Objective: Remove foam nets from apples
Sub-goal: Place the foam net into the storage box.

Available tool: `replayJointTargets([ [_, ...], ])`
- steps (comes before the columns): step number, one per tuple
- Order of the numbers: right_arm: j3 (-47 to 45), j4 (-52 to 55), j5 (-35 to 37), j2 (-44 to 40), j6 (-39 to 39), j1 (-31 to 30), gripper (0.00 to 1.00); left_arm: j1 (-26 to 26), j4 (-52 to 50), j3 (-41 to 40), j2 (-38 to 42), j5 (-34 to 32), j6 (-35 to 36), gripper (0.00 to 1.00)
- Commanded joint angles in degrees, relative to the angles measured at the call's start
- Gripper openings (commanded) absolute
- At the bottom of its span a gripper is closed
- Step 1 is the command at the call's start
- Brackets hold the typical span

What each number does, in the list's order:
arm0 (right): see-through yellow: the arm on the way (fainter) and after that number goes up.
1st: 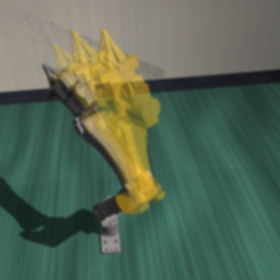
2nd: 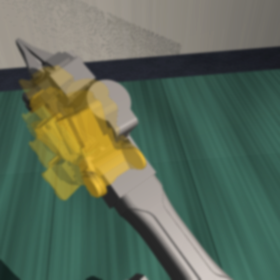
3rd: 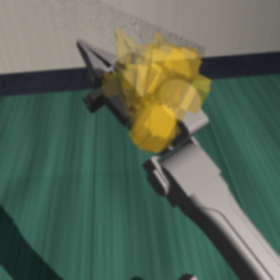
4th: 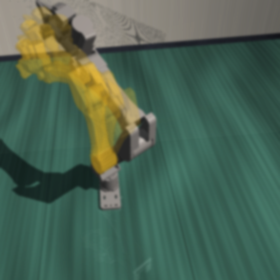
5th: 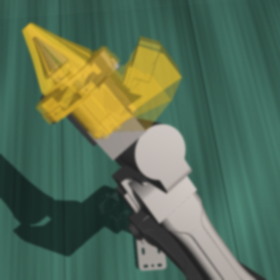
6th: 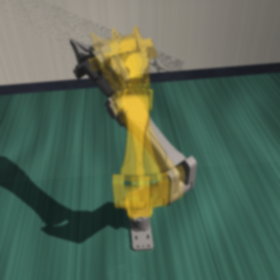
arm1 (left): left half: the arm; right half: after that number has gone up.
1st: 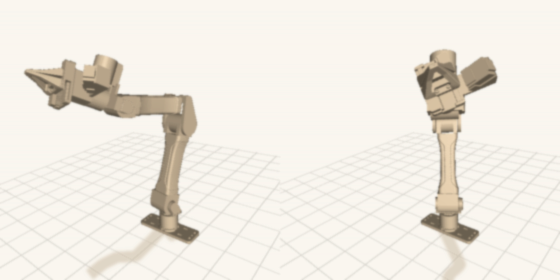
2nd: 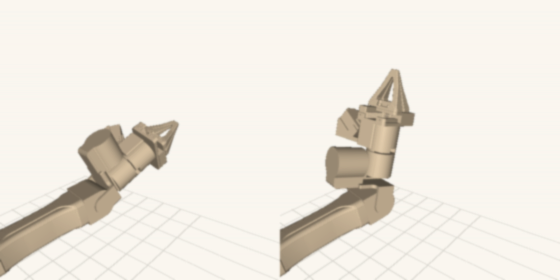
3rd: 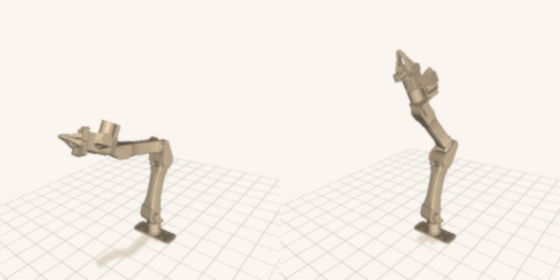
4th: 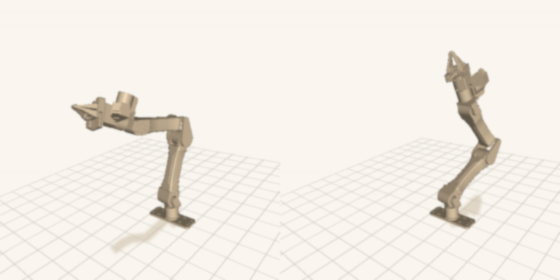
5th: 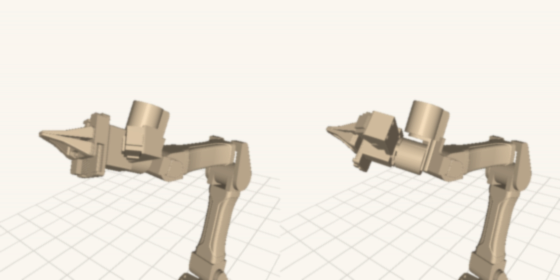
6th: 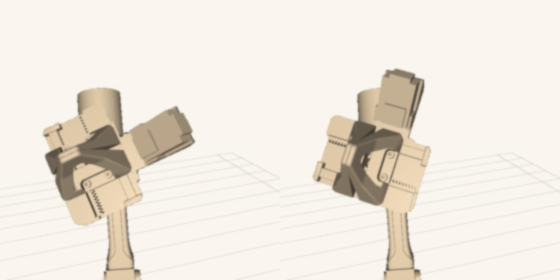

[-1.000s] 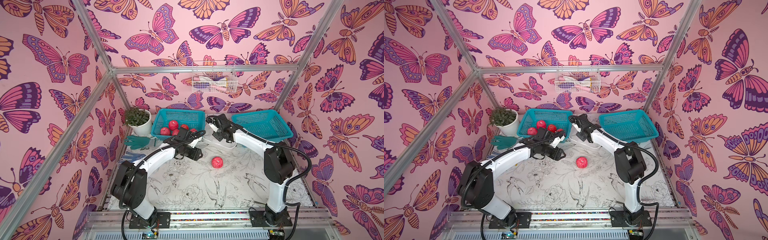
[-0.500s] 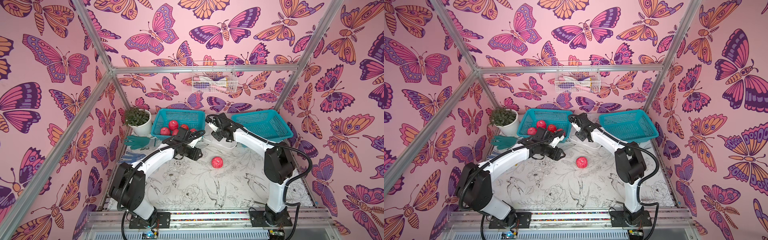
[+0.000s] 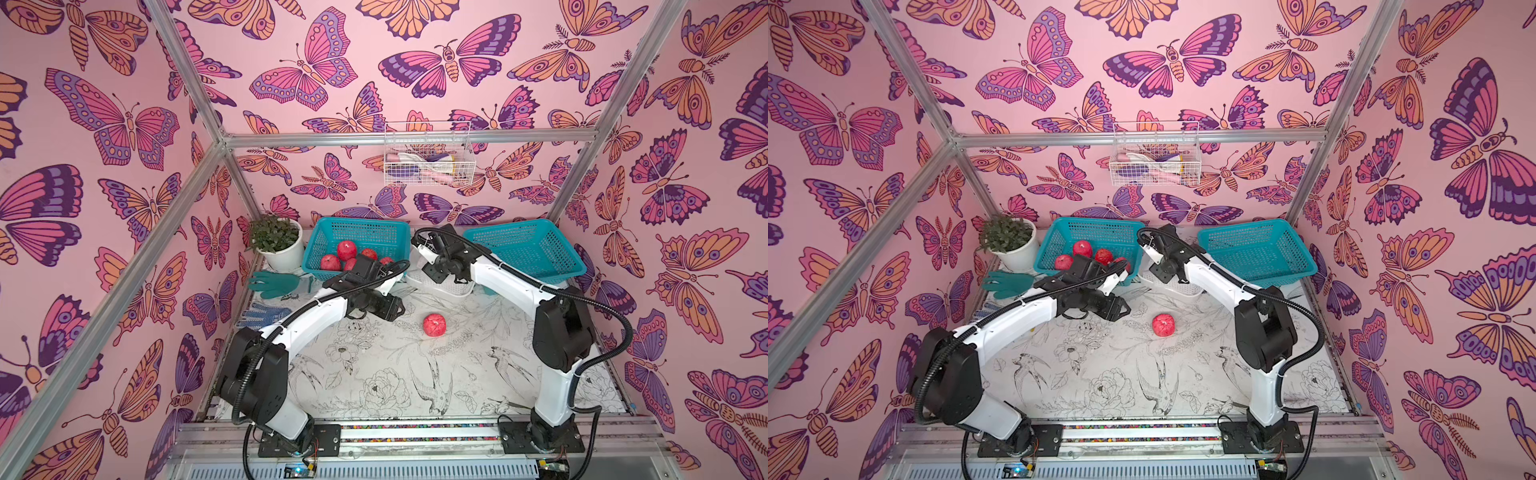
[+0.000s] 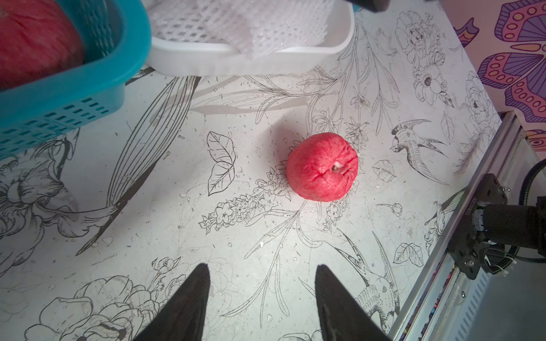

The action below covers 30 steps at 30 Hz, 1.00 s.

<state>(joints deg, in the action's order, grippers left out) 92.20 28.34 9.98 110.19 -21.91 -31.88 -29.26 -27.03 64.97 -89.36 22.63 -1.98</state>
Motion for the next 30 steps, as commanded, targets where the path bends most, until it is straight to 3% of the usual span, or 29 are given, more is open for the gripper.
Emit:
replayJointTargets([
  [1, 0.0, 1.7, -2.8, -3.1, 0.2, 0.2, 0.64, 0.4, -1.0, -0.9, 1.6, -0.4, 0.2, 0.60],
  [14, -3.4, 1.2, -4.7, -7.6, 2.8, 0.9, 0.65, -0.3, -1.6, -0.5, 1.9, -1.2, 0.2, 0.61],
  [24, -8.2, -0.5, -8.0, -16.7, 9.6, 4.8, 0.66, -7.0, -1.9, 1.0, 1.1, -4.8, 2.5, 0.67],
  [30, -16.5, -1.8, -3.9, -27.3, 16.1, 9.5, 0.70, -12.9, -1.8, 3.8, -3.5, -6.1, 4.7, 0.74],
])
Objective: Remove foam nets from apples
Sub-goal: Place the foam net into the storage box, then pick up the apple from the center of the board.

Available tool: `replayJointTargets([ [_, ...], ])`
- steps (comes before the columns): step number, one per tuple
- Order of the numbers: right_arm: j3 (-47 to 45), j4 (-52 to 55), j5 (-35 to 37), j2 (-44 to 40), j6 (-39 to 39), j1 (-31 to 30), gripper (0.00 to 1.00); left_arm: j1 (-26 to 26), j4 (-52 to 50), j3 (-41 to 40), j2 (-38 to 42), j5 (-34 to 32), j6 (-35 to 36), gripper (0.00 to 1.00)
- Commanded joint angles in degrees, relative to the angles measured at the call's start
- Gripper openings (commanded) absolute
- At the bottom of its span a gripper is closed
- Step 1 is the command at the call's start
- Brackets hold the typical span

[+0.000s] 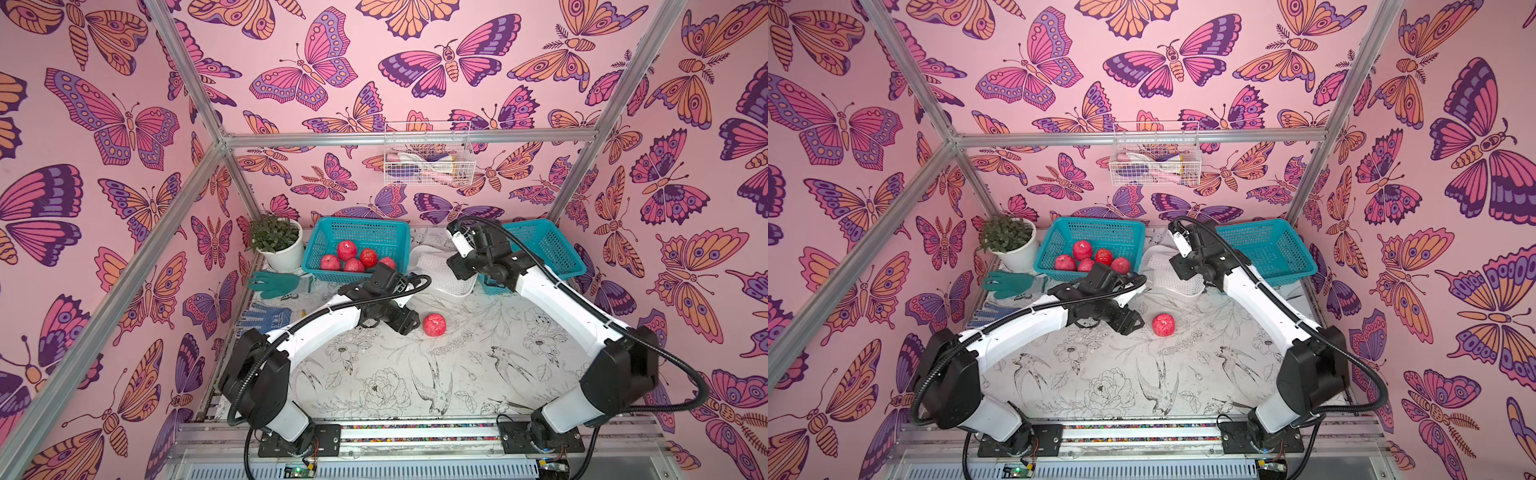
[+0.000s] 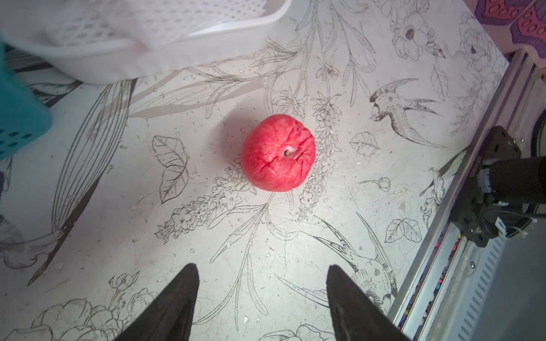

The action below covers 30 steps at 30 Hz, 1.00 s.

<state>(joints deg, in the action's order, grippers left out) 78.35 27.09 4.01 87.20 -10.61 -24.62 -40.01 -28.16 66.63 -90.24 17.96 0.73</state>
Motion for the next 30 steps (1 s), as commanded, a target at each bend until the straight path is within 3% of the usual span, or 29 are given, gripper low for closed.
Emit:
replayJointTargets([
  [1, -4.0, -0.6, 2.3, -6.0, 5.9, 3.2, 0.71, -2.9, -0.8, 3.0, -4.0, -1.9, 2.4, 0.75],
  [6, -11.9, -0.8, 3.0, -14.4, 8.4, 8.5, 0.78, -6.5, -2.5, 8.2, -11.2, -3.4, 4.4, 0.76],
  [12, -17.2, -0.4, 3.0, -19.4, 8.5, 11.0, 0.81, -7.1, -5.0, 13.6, -17.9, -4.5, 5.0, 0.80],
  [26, -17.6, -1.9, 1.1, -17.4, 9.8, 11.2, 0.84, -7.2, -6.4, 18.2, -24.1, -7.4, 7.4, 0.81],
  [30, -17.2, -2.0, 0.4, -16.1, 10.0, 11.2, 0.85, -7.0, -6.4, 19.7, -25.8, -4.8, 9.0, 0.82],
])
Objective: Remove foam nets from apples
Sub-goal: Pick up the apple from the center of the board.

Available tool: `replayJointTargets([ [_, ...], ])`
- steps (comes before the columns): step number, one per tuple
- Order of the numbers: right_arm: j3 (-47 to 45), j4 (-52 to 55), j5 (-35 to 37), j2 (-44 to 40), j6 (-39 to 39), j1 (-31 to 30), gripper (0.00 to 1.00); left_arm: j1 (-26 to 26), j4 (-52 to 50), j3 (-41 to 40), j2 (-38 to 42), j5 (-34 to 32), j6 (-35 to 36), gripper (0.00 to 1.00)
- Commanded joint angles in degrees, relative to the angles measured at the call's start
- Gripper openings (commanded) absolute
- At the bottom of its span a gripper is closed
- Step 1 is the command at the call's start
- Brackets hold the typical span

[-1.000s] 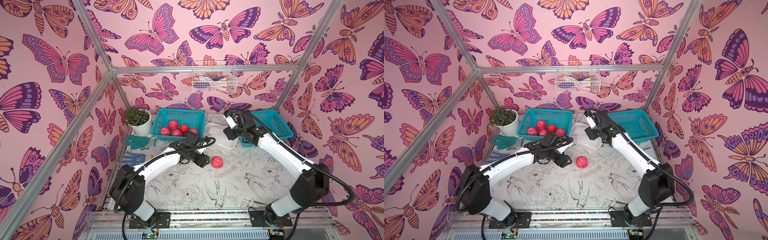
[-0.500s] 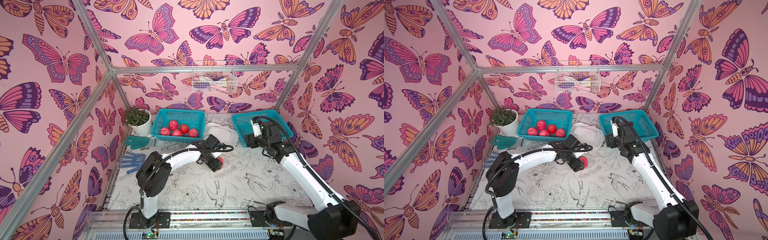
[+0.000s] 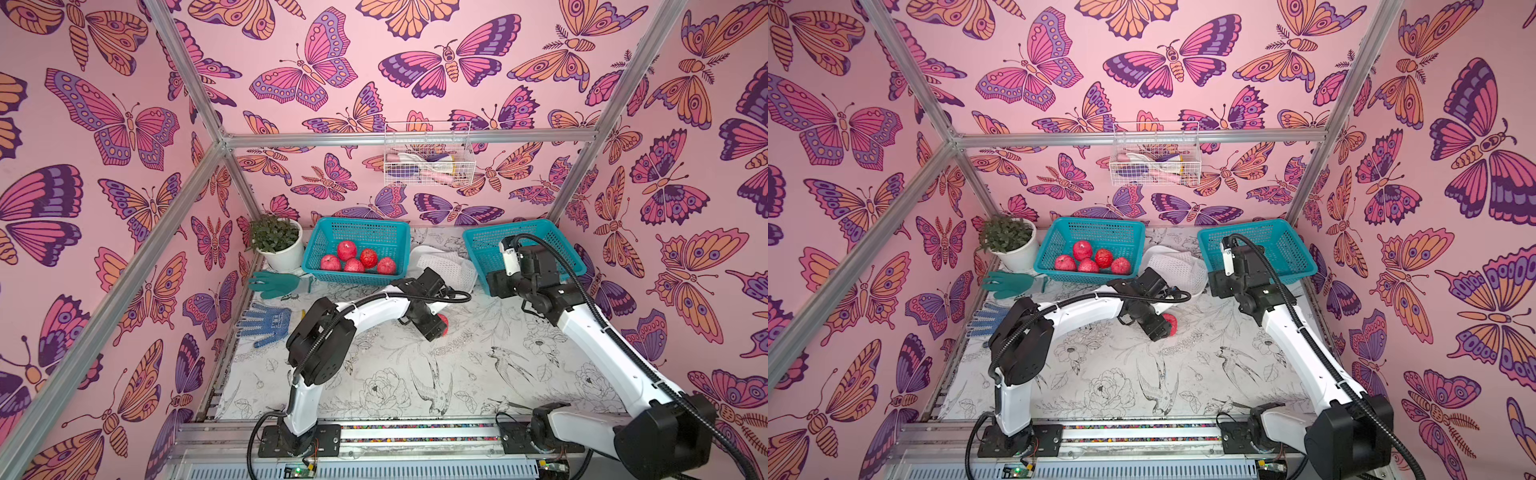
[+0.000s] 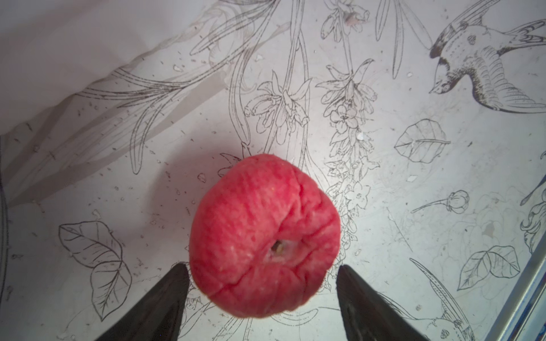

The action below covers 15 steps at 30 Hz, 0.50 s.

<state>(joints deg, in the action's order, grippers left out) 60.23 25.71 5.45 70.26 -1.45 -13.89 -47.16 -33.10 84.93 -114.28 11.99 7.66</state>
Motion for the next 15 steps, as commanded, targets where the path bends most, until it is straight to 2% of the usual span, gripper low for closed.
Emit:
replayJointTargets([
  [1, 1.1, -0.7, -1.2, 1.1, 0.9, 0.4, 0.85, 0.1, -1.4, 2.0, -2.3, 1.0, 2.3, 0.82],
  [9, 1.6, -0.9, -1.4, 2.1, 1.0, 0.5, 0.86, 1.3, -1.4, 5.3, -5.1, 3.7, 3.5, 0.82],
  [15, 1.5, -1.4, -1.6, 2.2, 1.1, 0.5, 0.86, 1.5, -1.4, 5.0, -5.2, 4.0, 5.0, 0.71],
])
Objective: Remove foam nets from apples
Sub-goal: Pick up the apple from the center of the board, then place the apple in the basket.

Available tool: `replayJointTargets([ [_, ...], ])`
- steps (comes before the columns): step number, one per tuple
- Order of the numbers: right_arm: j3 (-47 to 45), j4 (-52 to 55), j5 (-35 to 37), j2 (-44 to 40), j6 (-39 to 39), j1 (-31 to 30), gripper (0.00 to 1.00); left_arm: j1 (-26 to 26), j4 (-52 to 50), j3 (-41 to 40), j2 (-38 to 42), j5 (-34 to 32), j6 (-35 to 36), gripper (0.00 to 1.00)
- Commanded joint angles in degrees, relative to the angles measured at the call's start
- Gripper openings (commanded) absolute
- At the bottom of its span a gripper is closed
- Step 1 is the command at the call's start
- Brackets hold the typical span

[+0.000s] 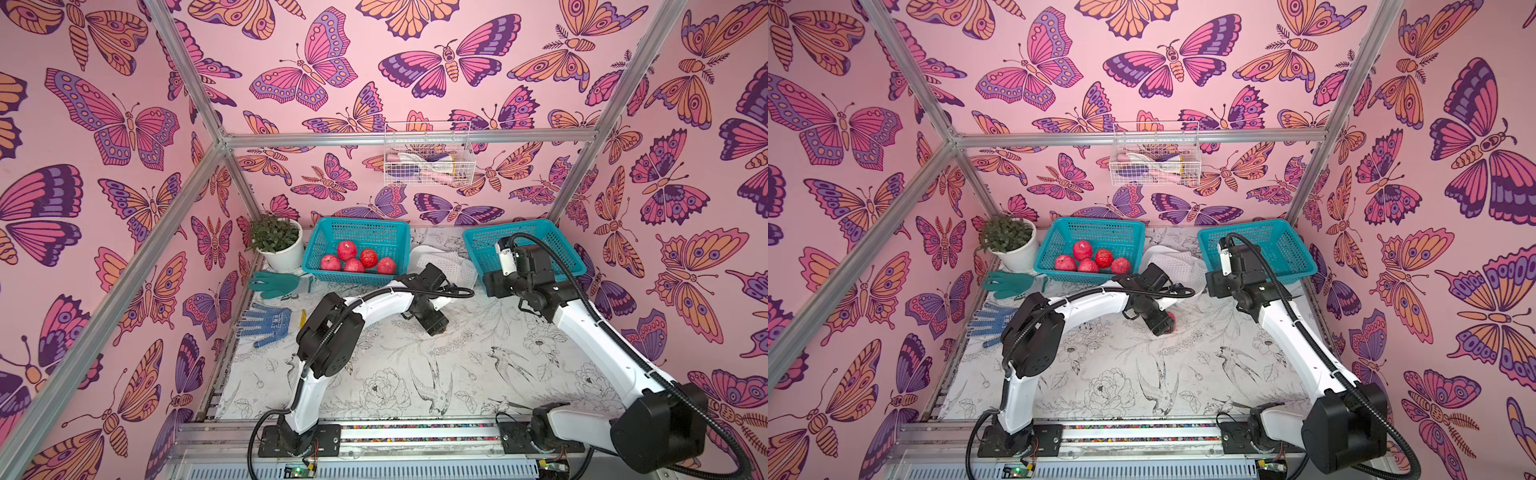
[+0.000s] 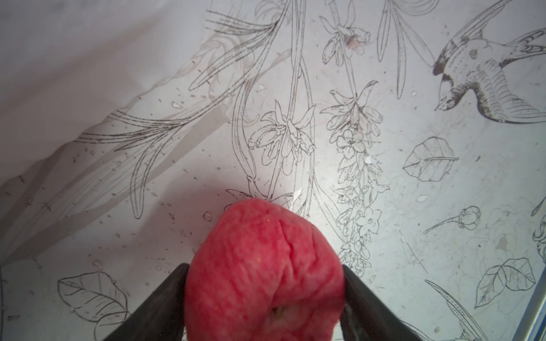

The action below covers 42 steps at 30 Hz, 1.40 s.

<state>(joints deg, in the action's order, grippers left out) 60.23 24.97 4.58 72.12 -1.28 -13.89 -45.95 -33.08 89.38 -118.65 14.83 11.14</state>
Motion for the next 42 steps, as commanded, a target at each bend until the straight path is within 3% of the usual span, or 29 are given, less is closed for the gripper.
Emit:
replayJointTargets([
  [1, 1.5, -0.6, -0.7, 0.4, 1.0, 0.5, 0.86, 0.3, -1.5, 0.3, -0.8, 1.4, 1.6, 0.69],
  [15, 1.0, -0.7, -0.7, -1.2, 1.5, 0.4, 0.86, 0.4, -1.9, -4.7, 7.9, 0.3, 0.1, 0.47],
  [20, 0.1, -1.3, 0.6, -3.8, 2.0, 0.5, 0.86, 4.1, -2.1, -6.1, 16.6, 1.1, -4.3, 0.45],
  [25, -1.3, -1.8, 0.6, -5.5, 3.9, 0.4, 0.85, 9.9, -0.1, -4.0, 21.4, -3.0, -4.4, 0.46],
  [33, -3.6, -2.0, -0.1, -7.1, 6.4, 0.4, 0.84, 22.0, 4.9, 6.7, 10.8, -8.9, -9.6, 0.45],
  [42, -3.1, -4.5, -1.8, -6.5, 7.4, 0.4, 0.83, 27.0, 3.6, 25.9, -7.8, -8.3, -10.5, 0.45],
])
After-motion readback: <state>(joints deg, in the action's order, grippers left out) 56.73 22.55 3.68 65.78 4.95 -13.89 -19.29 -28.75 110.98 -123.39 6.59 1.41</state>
